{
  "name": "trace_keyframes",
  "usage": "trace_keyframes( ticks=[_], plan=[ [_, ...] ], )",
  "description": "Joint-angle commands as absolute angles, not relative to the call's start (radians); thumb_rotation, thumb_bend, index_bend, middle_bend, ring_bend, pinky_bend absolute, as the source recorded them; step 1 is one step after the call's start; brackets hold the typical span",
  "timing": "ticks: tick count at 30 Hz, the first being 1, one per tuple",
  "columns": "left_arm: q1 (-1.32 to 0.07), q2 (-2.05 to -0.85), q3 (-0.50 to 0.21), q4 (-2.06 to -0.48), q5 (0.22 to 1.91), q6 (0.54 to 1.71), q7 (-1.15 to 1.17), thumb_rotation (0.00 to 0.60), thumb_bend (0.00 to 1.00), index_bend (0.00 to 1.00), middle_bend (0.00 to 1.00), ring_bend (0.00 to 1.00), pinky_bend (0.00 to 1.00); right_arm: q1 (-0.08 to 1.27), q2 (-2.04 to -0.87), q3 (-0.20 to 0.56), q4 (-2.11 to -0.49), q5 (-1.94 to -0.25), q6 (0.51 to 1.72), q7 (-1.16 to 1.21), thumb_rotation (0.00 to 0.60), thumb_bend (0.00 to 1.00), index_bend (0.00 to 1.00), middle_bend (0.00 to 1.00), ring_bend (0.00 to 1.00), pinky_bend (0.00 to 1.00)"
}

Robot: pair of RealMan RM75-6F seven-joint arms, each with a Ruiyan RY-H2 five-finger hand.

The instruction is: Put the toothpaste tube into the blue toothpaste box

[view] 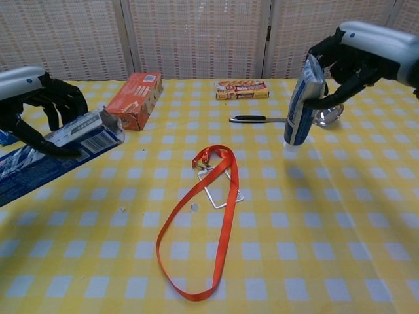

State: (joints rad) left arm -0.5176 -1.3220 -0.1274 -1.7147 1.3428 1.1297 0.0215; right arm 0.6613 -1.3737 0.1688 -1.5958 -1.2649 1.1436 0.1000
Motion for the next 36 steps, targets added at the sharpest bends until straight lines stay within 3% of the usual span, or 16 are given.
trace_keyframes(
  ticks=[1, 10, 17, 36],
  plan=[
    [-0.519, -1.322, -0.132, -1.727, 1.332, 1.130, 0.034, 0.600, 0.18, 0.53, 0.68, 0.50, 0.52, 0.605, -1.278, 0.225, -1.691, -1.393, 1.186, 0.414, 0.600, 0.51, 0.74, 0.70, 0.88, 0.92],
    [-0.531, -1.313, -0.147, -1.783, 1.299, 1.105, 0.023, 0.600, 0.18, 0.53, 0.68, 0.50, 0.52, 0.620, -1.292, 0.265, -1.756, -1.452, 1.154, 0.889, 0.600, 0.51, 0.74, 0.70, 0.88, 0.92],
    [-0.549, -1.324, -0.162, -1.815, 1.275, 1.088, 0.029, 0.600, 0.18, 0.53, 0.68, 0.50, 0.52, 0.658, -1.349, 0.290, -1.755, -1.441, 1.105, 1.109, 0.600, 0.51, 0.74, 0.70, 0.87, 0.92],
    [-0.558, -1.345, -0.198, -1.869, 1.239, 1.105, -0.013, 0.600, 0.18, 0.53, 0.68, 0.50, 0.52, 0.748, -1.469, 0.339, -1.664, -1.411, 1.027, 1.236, 0.600, 0.51, 0.74, 0.70, 0.87, 0.92]
  ],
)
